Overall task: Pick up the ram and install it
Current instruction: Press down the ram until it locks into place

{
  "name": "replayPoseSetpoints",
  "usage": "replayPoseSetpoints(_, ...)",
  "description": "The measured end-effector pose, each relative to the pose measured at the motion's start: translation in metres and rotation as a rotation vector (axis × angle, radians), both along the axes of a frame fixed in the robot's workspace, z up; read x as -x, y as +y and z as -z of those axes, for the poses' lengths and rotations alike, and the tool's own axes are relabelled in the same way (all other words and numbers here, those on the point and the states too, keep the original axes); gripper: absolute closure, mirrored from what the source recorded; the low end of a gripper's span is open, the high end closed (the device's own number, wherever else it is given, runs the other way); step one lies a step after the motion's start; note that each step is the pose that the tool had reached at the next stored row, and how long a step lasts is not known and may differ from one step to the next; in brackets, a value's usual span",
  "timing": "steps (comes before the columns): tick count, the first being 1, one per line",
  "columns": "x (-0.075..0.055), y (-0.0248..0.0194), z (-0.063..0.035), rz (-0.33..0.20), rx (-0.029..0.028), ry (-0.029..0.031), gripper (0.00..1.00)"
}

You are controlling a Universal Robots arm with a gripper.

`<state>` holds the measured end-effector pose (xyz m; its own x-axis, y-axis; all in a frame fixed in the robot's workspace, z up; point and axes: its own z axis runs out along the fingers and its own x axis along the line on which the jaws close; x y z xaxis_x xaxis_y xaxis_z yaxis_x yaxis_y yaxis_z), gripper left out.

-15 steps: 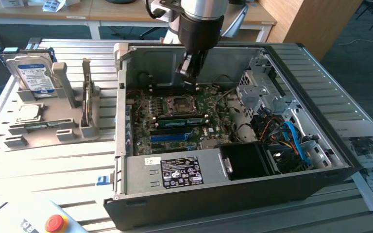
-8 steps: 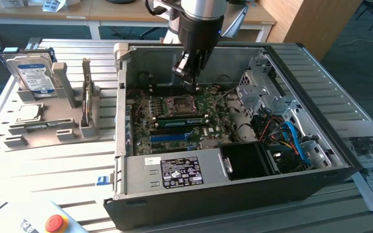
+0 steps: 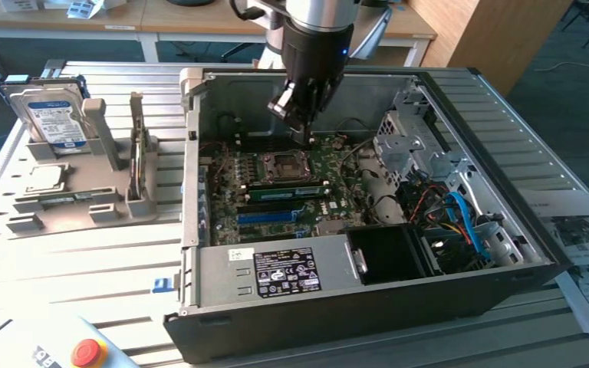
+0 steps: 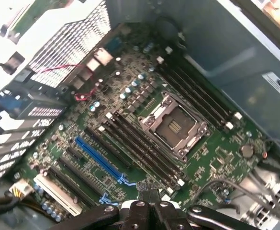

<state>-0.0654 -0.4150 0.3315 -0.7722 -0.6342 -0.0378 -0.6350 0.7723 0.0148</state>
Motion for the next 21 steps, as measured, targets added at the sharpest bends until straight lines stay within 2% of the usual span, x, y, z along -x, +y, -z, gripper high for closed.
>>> replayPoseSetpoints(21,0.0000,0.0000,0.0000,0.382,0.0000,0.0000,0.90)
